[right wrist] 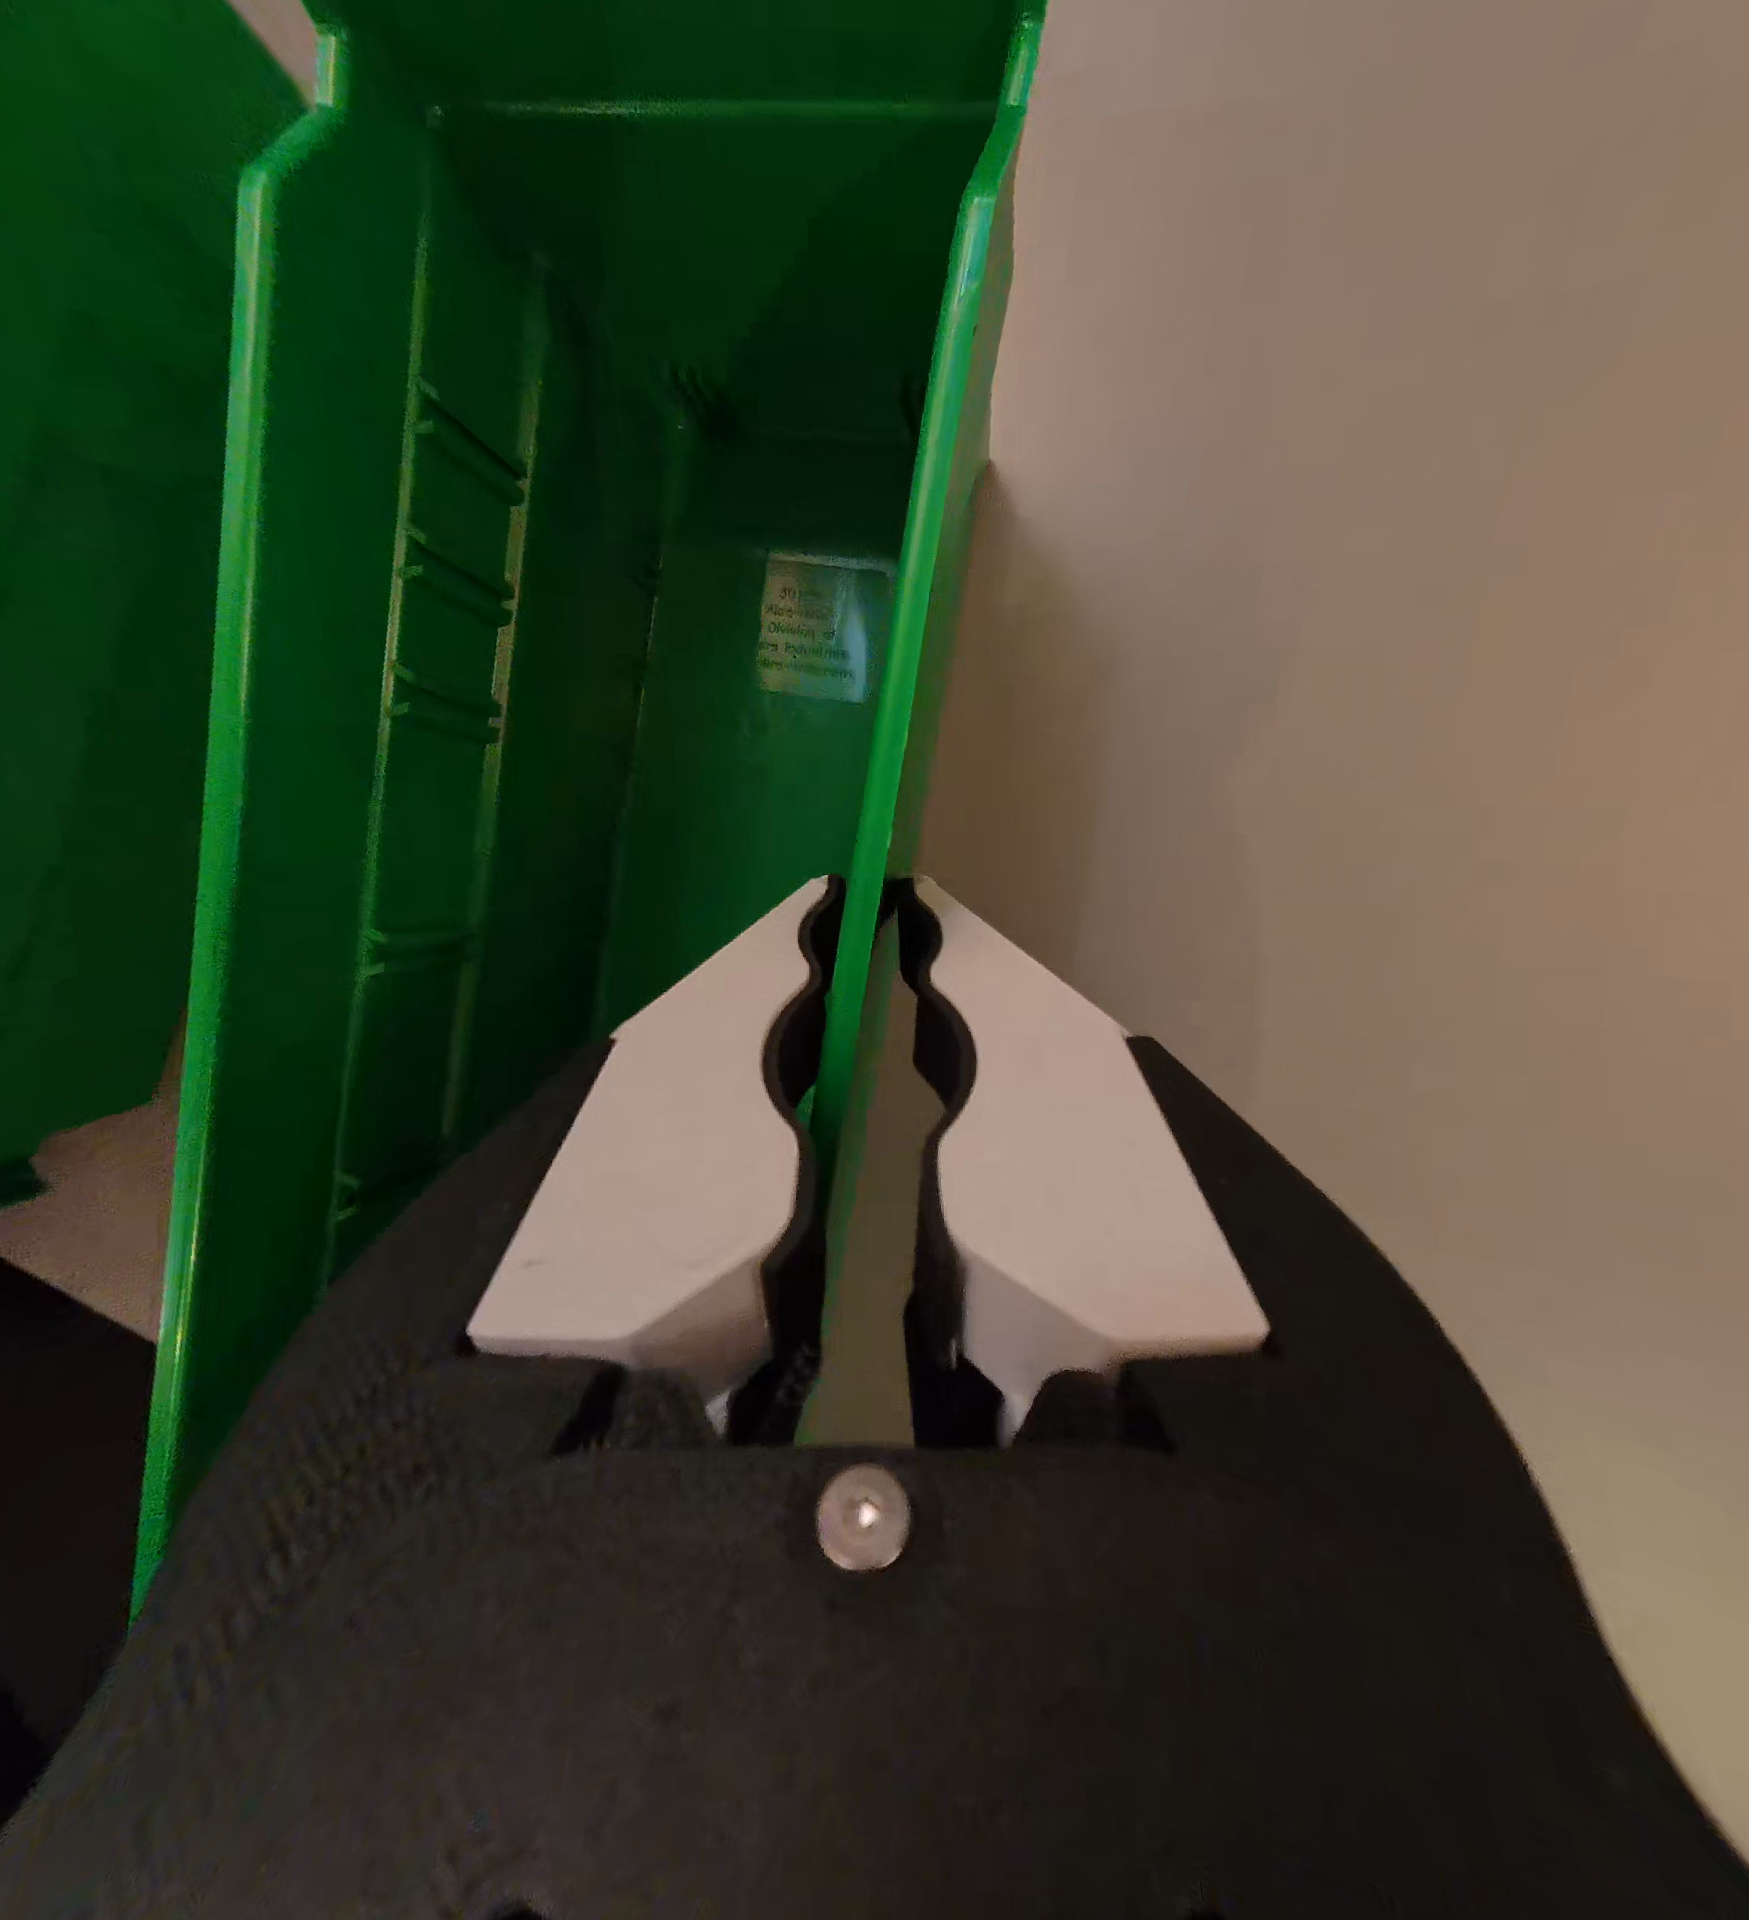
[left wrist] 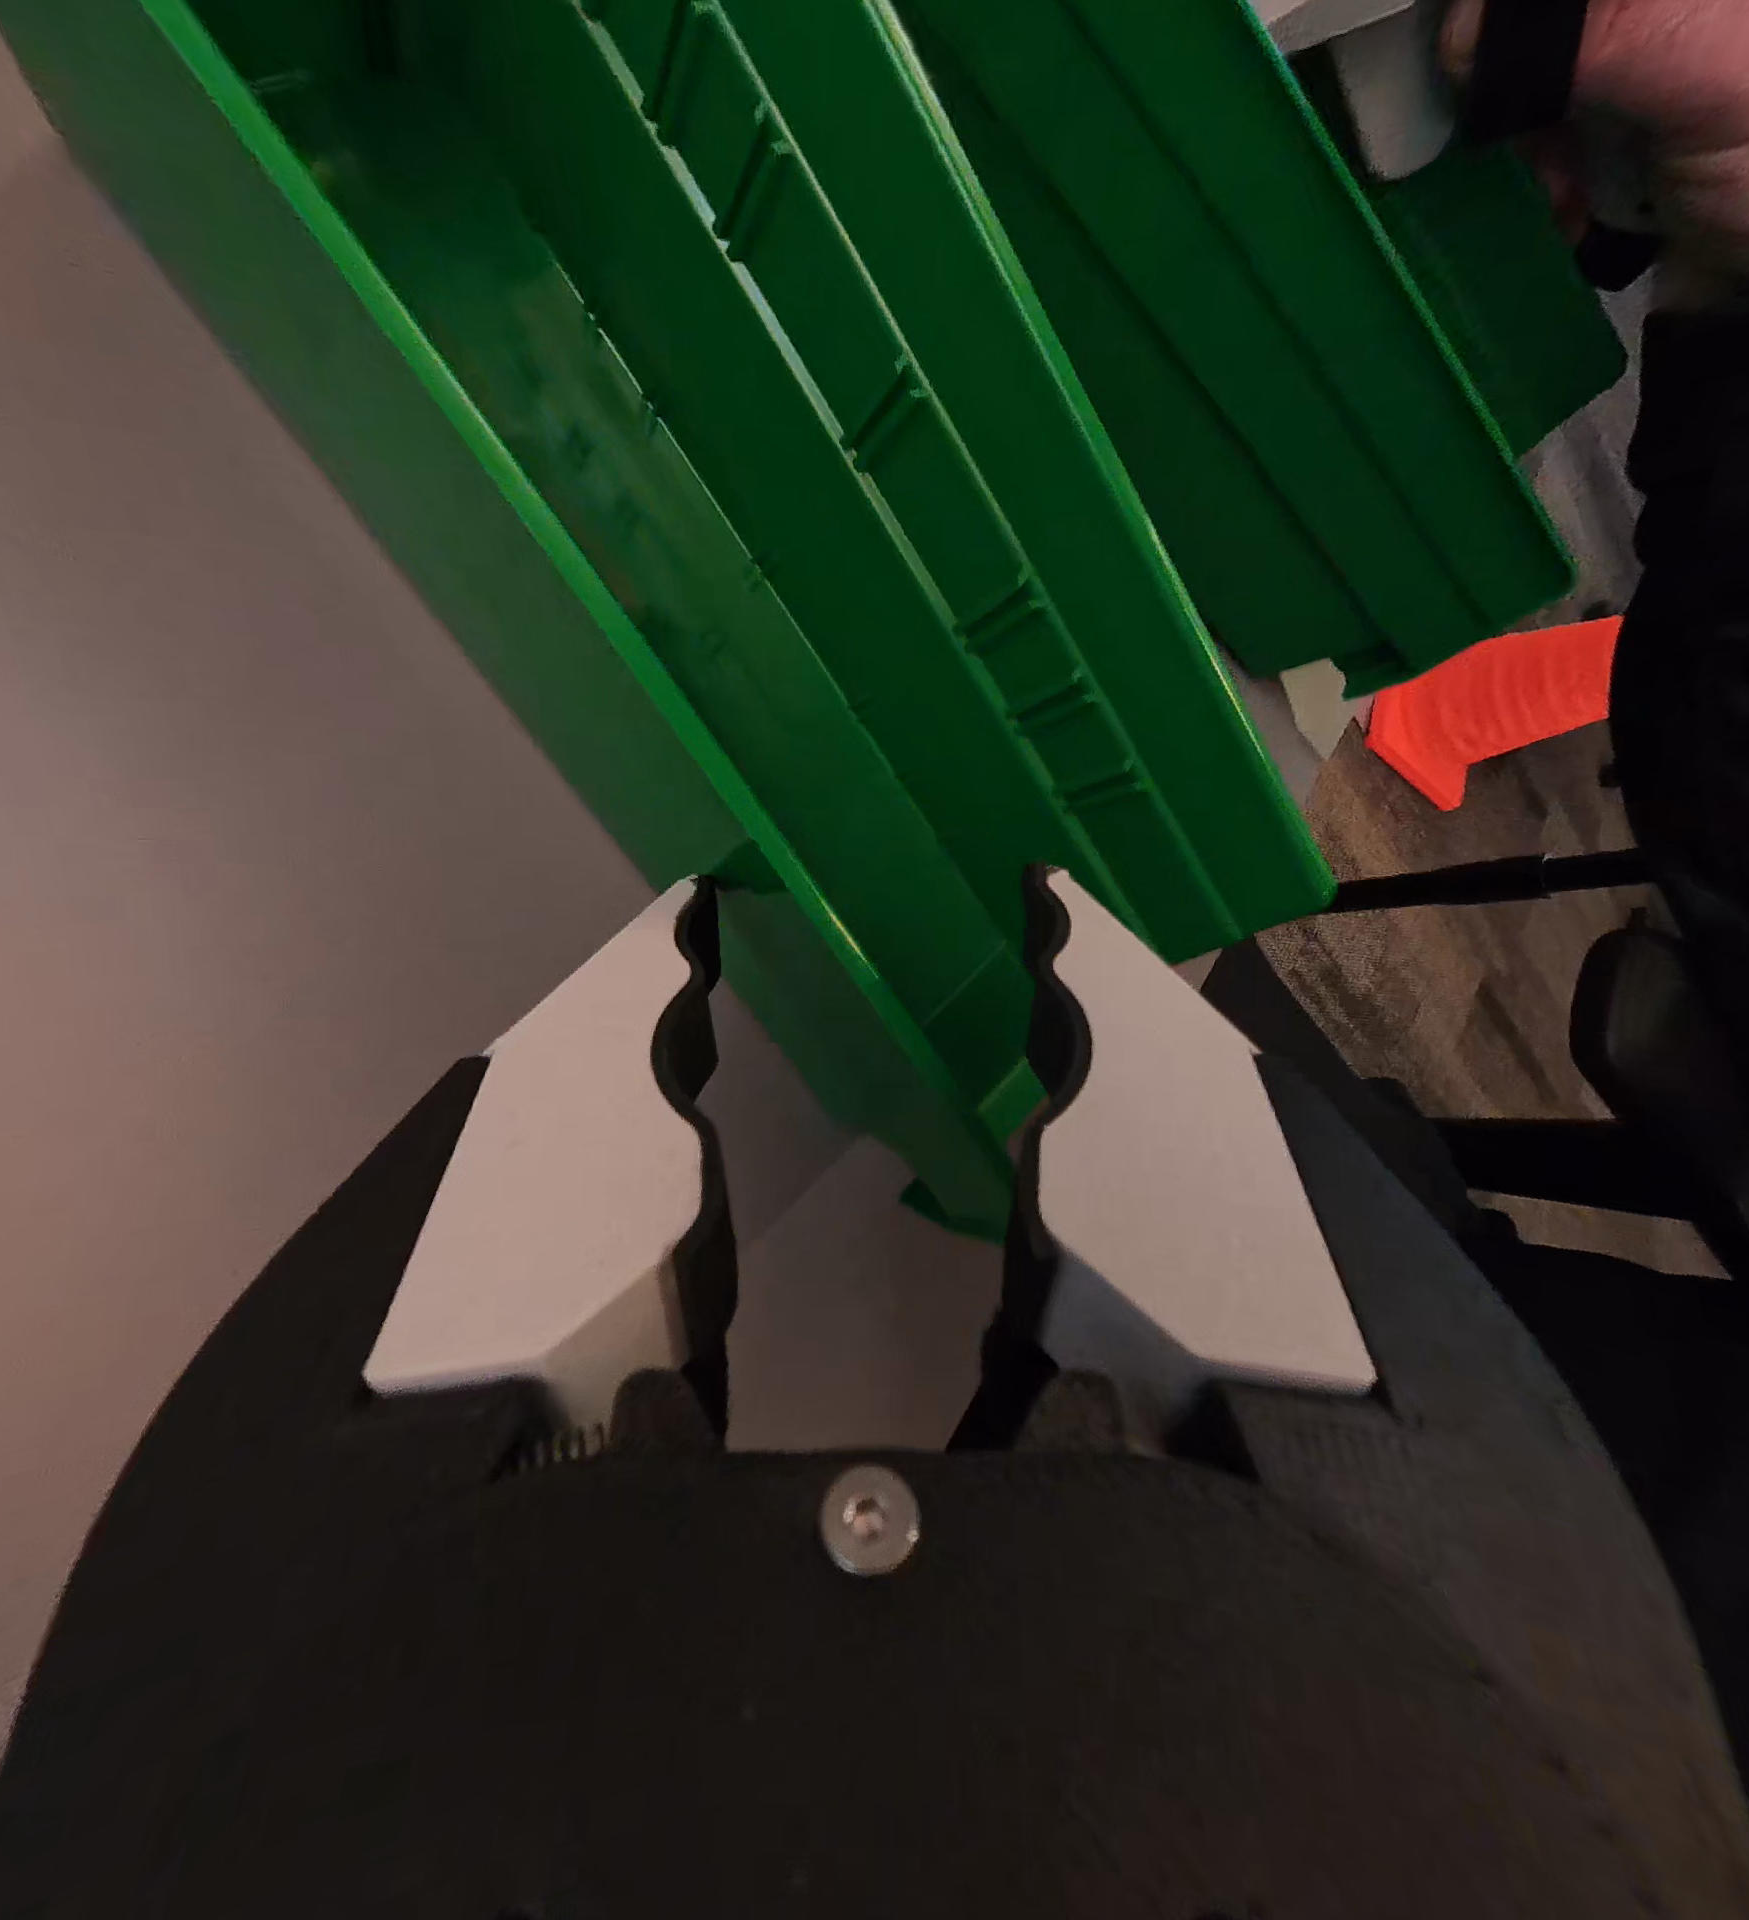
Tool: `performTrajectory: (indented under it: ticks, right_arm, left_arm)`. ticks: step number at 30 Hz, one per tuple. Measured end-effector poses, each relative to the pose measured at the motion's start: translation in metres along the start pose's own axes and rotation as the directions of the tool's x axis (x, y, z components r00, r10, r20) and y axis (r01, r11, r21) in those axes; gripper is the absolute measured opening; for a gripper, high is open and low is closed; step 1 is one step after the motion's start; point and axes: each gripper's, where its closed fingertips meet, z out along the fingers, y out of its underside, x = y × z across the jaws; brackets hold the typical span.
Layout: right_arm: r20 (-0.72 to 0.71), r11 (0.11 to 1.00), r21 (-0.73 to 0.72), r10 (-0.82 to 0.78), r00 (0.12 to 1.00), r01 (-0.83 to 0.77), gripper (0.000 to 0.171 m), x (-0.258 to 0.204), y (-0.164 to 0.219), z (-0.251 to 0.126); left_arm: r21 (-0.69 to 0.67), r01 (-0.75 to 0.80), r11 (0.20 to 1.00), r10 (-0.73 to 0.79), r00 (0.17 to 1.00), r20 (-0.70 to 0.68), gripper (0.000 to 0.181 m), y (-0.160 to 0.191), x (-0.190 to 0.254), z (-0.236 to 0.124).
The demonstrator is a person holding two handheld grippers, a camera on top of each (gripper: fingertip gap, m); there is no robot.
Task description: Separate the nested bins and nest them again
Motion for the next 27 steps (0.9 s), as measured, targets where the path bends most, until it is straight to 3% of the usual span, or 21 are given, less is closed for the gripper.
performTrajectory:
  ticks: [1,9,17,22,24,27]
  right_arm:
    - [-0.018,1.0,0.003,0.012,1.0,-0.012,0.008,0.007,0.001,-0.003]
    - [-0.177,0.996,0.039,0.088,0.98,-0.082,0.007,0.066,0.012,-0.027]
    - [-0.235,0.992,0.123,0.052,0.971,-0.023,0.007,0.077,-0.001,-0.041]
    - [-0.298,0.988,0.155,0.025,0.954,0.022,0.023,0.076,-0.014,-0.056]
    - [-0.313,0.982,0.184,0.025,0.95,0.035,0.037,0.071,-0.023,-0.067]
    - [-0.242,0.963,0.255,-0.02,0.97,0.083,0.044,0.036,-0.046,-0.081]
  left_arm:
    - [-0.007,-0.011,1.0,0.011,1.0,-0.002,0.058,-0.001,0.002,0.002]
    - [-0.03,-0.055,0.998,0.055,0.998,-0.028,0.05,-0.008,0.017,0.022]
    - [-0.04,-0.086,0.996,0.084,0.995,-0.044,0.048,-0.014,0.019,0.029]
    - [-0.036,-0.085,0.996,0.083,0.995,-0.064,0.046,-0.016,0.017,0.029]
    - [-0.035,-0.088,0.996,0.085,0.994,-0.065,0.046,-0.016,0.017,0.029]
    - [-0.031,-0.099,0.995,0.097,0.993,-0.067,0.046,-0.018,0.019,0.031]
